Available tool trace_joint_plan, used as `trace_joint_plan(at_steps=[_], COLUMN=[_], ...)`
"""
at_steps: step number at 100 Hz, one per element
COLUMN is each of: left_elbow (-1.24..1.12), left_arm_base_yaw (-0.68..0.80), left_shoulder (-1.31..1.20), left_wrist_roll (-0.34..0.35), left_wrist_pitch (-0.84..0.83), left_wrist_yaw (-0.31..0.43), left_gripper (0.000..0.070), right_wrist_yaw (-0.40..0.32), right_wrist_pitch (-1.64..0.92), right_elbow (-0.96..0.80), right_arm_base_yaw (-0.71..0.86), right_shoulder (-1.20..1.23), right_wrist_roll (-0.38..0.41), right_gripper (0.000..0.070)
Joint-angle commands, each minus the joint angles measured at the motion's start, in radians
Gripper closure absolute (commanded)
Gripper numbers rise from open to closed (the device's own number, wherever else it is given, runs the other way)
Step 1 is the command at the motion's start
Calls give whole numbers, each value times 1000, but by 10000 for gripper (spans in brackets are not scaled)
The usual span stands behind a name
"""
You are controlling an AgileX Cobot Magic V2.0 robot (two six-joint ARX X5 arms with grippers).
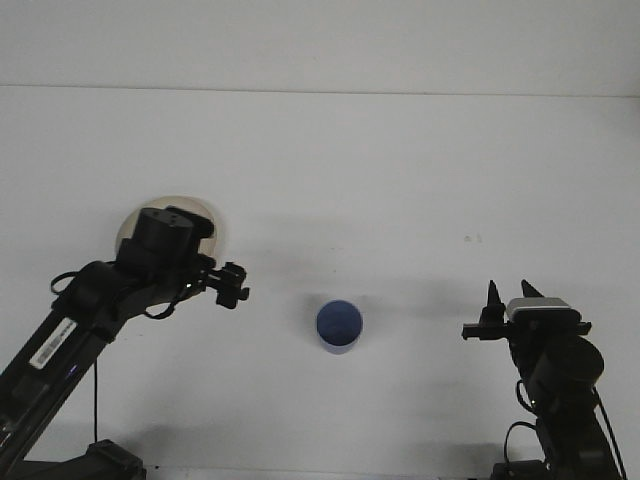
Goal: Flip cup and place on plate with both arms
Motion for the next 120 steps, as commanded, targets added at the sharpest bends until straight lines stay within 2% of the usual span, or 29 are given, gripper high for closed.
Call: trace_joint_plan(at_steps=[1, 22, 47, 120], left_elbow=[60, 209, 288, 288], left_arm_base_yaw=[-52, -182, -270, -330], left_shoulder=[65, 248, 395, 631], left_wrist_roll=[-11, 2, 17, 23], left_wrist_pitch=[4, -4, -46, -55], left_wrist_yaw=[5, 5, 5, 22], left_gripper=[279, 279, 279, 283], right_wrist_yaw=[3, 3, 3, 3], right_wrist_pitch=[13, 13, 12, 12], right_elbow=[12, 12, 12, 12], right_arm_base_yaw=[4, 4, 4, 4], right_shoulder=[4, 4, 4, 4], right_wrist_roll=[-3, -3, -3, -3], right_gripper=[353, 353, 353, 353])
